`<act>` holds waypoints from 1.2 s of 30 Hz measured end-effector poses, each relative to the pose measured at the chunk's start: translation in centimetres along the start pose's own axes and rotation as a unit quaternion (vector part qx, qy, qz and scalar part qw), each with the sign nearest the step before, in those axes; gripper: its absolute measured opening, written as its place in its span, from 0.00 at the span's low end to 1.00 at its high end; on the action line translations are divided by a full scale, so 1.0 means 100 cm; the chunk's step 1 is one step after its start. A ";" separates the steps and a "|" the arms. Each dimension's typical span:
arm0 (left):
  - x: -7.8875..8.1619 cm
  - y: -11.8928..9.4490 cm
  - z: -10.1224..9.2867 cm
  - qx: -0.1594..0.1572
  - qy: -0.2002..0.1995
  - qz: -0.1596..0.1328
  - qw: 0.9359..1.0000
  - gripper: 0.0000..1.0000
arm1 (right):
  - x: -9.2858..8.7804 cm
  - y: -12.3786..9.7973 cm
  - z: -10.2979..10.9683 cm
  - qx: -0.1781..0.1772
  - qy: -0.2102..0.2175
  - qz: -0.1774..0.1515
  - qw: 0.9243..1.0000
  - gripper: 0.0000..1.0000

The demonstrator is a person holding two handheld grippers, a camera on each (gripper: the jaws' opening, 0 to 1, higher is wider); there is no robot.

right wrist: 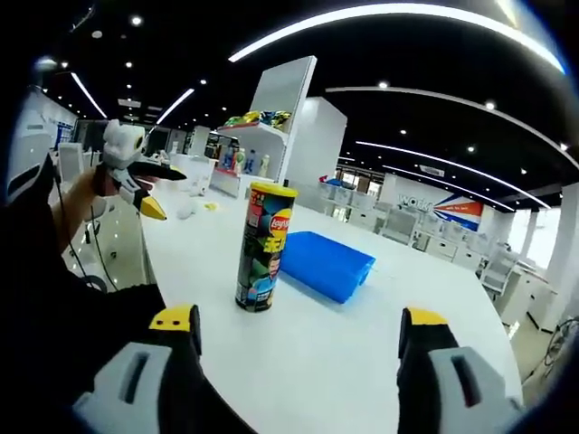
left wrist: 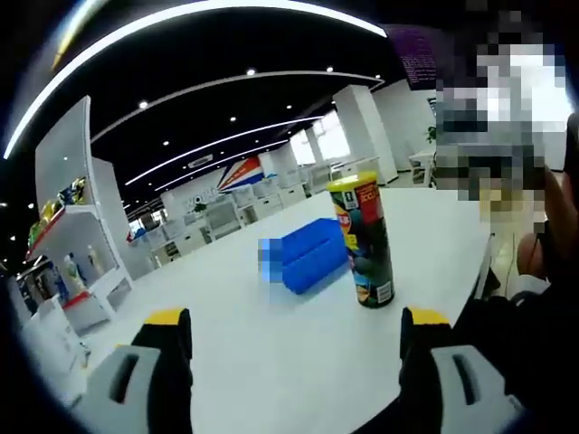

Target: Open the lid of the chip container on the table, take out the chips, place them into the box in front of the container, and close the lid

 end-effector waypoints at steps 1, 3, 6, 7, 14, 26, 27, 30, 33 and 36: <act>0.000 0.000 0.000 0.000 0.000 0.000 1.000 0.95 | 0.000 0.000 0.000 0.000 -0.001 0.000 1.000 0.85; 0.001 0.000 0.000 0.000 -0.001 -0.001 1.000 0.95 | 0.001 0.000 0.000 0.000 -0.001 0.000 1.000 0.85; 0.000 0.000 -0.001 -0.001 0.000 0.000 1.000 0.95 | 0.001 0.000 0.000 0.000 -0.001 0.001 1.000 0.84; 0.000 0.000 -0.001 -0.001 0.001 0.000 1.000 0.95 | 0.000 -0.001 0.000 0.000 -0.001 0.001 1.000 0.84; 0.002 0.000 0.000 -0.002 0.001 -0.002 1.000 0.95 | 0.001 -0.001 0.000 -0.001 -0.003 0.003 1.000 0.83; 0.000 0.001 -0.001 -0.003 0.001 -0.001 1.000 0.95 | -0.002 0.001 0.000 -0.001 -0.004 0.007 1.000 0.82; 0.000 0.001 -0.001 -0.004 0.000 -0.001 1.000 0.95 | -0.002 0.001 0.000 -0.001 -0.004 0.007 1.000 0.82; 0.001 0.002 -0.001 -0.004 -0.002 -0.002 1.000 0.95 | -0.003 0.001 -0.001 -0.002 -0.004 0.008 1.000 0.82; 0.001 0.002 -0.001 -0.005 -0.005 -0.004 1.000 0.95 | -0.004 0.001 0.000 -0.001 -0.004 0.009 1.000 0.82; 0.001 0.002 -0.001 -0.004 -0.006 -0.006 1.000 0.95 | -0.004 0.002 0.000 0.000 -0.005 0.010 1.000 0.82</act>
Point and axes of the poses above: the point that each gripper's makers call its tool centre point, and the gripper's own axes: y roughly forward along the fingers, z roughly to its left, x roughly out of its top, the point moved 1 cm from there along -y, roughly backward along the fingers, and after that the axes turned 6 degrees about x, right-handed, at the moved point
